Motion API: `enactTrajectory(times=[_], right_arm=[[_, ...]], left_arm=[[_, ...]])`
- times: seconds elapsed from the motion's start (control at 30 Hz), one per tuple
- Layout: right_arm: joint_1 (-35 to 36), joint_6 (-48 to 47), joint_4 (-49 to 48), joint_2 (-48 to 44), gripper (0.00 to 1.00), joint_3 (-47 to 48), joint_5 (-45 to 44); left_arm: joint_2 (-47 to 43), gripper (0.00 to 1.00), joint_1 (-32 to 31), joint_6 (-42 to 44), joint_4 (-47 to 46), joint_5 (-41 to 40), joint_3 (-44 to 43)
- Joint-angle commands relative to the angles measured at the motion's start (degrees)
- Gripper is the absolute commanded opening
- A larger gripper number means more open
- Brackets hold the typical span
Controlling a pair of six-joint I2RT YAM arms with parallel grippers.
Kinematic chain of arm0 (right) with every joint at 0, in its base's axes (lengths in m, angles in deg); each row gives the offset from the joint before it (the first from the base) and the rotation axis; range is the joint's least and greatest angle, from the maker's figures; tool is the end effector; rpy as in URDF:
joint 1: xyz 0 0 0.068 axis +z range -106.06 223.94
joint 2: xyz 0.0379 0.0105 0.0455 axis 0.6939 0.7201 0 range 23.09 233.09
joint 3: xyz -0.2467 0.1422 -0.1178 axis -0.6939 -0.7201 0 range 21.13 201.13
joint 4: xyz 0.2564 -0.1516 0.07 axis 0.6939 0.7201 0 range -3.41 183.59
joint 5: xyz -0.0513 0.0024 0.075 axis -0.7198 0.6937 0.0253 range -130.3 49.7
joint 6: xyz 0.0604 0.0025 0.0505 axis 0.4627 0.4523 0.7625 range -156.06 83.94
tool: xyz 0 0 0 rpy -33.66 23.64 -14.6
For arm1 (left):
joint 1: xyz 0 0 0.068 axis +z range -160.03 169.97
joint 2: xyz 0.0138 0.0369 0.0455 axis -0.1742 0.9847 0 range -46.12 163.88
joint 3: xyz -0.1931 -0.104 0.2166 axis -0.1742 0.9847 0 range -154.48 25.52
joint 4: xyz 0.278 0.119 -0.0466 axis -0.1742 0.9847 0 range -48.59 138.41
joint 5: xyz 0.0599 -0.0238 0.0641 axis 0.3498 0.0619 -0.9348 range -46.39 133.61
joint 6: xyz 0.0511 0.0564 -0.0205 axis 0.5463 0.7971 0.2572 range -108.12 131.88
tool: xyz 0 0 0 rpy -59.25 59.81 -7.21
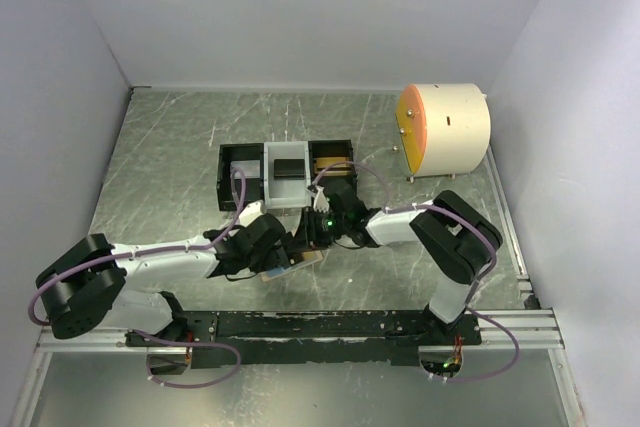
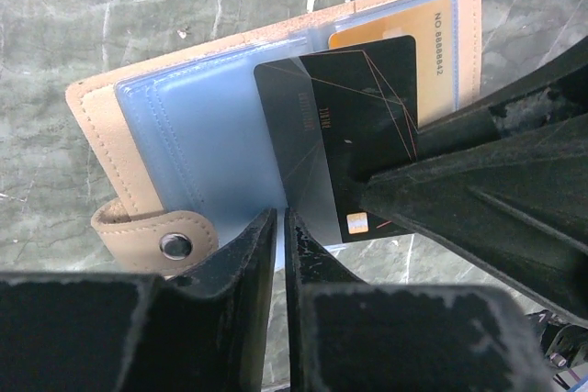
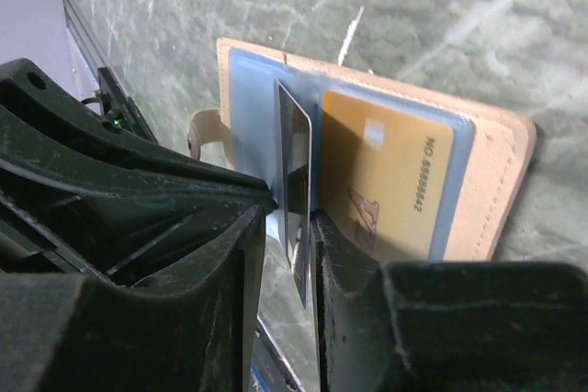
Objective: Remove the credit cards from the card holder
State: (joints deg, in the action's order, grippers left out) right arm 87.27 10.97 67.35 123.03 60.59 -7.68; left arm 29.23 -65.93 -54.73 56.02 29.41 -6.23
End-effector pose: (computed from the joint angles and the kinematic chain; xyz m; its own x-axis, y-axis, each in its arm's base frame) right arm 0.2416 0.2779 0.0985 -0.9655 -0.0636 -0.2526 -0.2442 0.5591 0.7923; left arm 0.1654 -0.2145 0.1276 -0.8595 -0.3176 -0.4005 -0.1475 0.9043 -0.4006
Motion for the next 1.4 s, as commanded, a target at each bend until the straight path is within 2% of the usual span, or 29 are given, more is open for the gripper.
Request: enactTrajectory(times=[0.0,0.3,0.6,0.7,0.97,1.03,1.1,1.37], right_arm=[[-0.2,-3.1,1.5,1.8,0.27,3.2,0.8],[-0.2,-3.0,-0.4,3.8,0.25,3.1,4.0],[-0.2,-2.5,-0.9,3.6,0.18,1.7,3.9],[0.0,-2.4,-1.3,3.8,0.12,1.5,4.1],[0.2,-2.0,-2.3,4.7,0.11,1.9,4.5],[0.3,-2.0,-2.4,4.9,0.07,2.3,4.5],[0.3,-2.3,-1.7,4.5,0.0,2.4,3.9],[0.3,-6.3,3.3,-2.2,0.0,1.6,-2.2]], left_arm=[[0.1,0.21,0.1,-0.2,3.1,-0.6,1.8],[-1.2,0.21,0.1,-0.8,4.3,-1.5,1.6],[-1.9,0.21,0.1,-1.1,4.3,-1.5,2.0],[-1.9,0.2,0.0,-1.2,4.3,-1.5,1.8],[-1.7,0.2,0.1,-0.7,3.4,-0.9,1.9],[-1.4,0.2,0.1,-0.6,3.4,-0.9,1.7],[-1.3,0.2,0.0,-0.7,3.6,-0.9,1.6],[-3.5,0.2,0.1,-0.9,5.0,-1.6,1.7]])
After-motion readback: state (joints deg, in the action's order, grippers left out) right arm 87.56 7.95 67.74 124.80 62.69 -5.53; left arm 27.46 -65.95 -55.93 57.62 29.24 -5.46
